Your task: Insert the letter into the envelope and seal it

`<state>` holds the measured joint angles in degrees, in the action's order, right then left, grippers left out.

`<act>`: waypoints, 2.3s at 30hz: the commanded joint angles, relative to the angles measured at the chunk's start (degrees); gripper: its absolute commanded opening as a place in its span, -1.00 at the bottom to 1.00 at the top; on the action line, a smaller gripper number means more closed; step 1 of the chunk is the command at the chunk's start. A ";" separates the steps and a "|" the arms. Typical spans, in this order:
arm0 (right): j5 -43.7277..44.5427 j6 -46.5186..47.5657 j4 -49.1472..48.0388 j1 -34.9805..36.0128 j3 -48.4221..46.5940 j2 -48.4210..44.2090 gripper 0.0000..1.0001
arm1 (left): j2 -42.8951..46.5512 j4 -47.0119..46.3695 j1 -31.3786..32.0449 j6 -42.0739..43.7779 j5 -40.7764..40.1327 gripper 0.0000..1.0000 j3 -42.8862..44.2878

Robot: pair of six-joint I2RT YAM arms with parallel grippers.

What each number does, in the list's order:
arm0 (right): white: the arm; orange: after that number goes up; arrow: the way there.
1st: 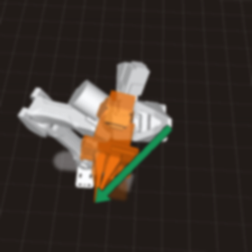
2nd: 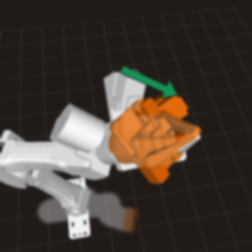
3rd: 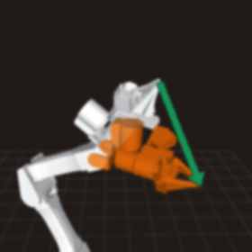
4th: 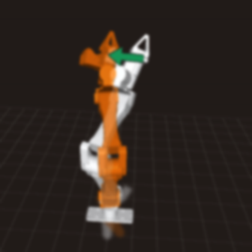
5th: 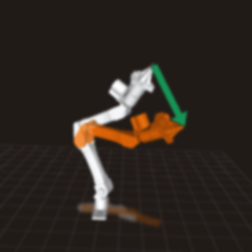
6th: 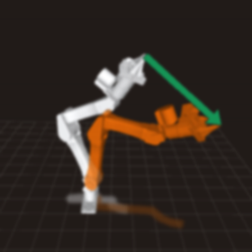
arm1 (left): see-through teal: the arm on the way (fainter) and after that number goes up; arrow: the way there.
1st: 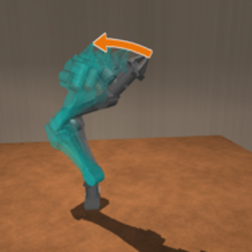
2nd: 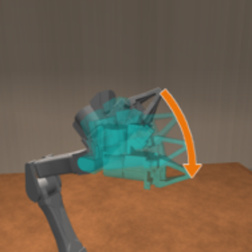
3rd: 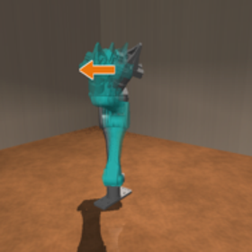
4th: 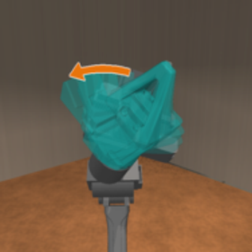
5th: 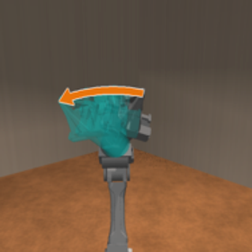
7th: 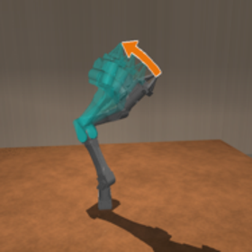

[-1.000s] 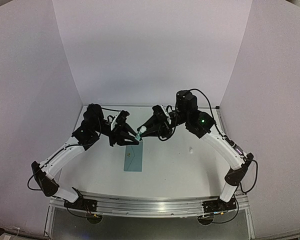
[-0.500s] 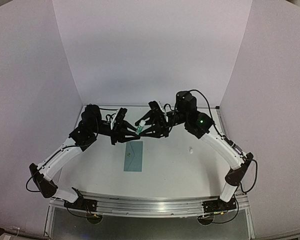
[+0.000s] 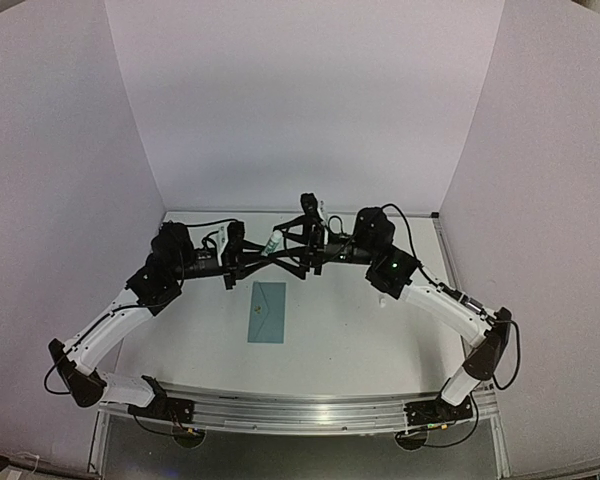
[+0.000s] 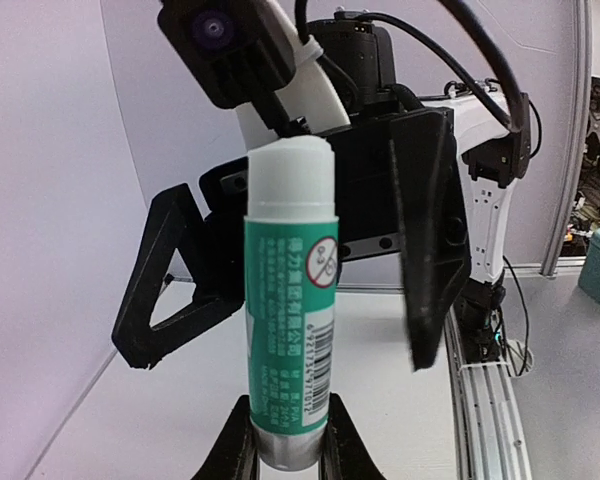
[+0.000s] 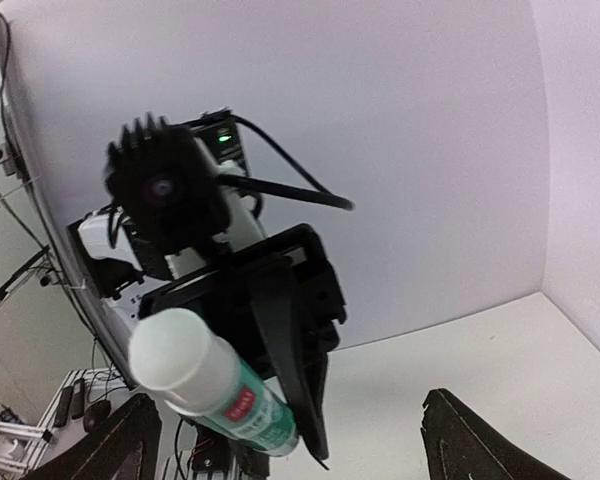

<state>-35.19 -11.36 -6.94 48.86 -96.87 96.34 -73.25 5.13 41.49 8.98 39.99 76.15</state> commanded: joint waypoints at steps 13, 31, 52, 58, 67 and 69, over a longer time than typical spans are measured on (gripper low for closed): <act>9.58 -6.47 -11.91 2.46 2.64 -1.32 0.30 | 1.76 0.76 2.16 7.40 -14.34 -1.00 -0.10; 9.44 -4.82 -9.88 2.46 0.16 2.09 -0.19 | 0.95 1.64 2.27 7.60 -15.41 -1.00 1.45; -25.19 -6.41 -4.76 2.07 -10.16 4.57 -1.00 | -3.02 8.76 0.43 -9.27 21.90 -1.00 10.22; -29.80 -8.18 -4.75 2.21 -12.07 5.73 -1.00 | -4.69 5.38 0.51 -14.20 26.24 -1.00 10.80; -34.53 -7.04 -4.81 2.38 -14.92 7.47 -1.00 | -6.39 -1.21 0.52 -20.00 31.06 -1.00 10.52; -35.28 -6.22 -4.75 2.35 -15.18 7.65 -1.00 | -6.51 -3.28 0.52 -21.15 31.57 -1.00 9.94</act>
<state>-63.99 -16.71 -11.47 50.06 -109.12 103.29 -78.91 9.07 42.16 -9.62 70.09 85.08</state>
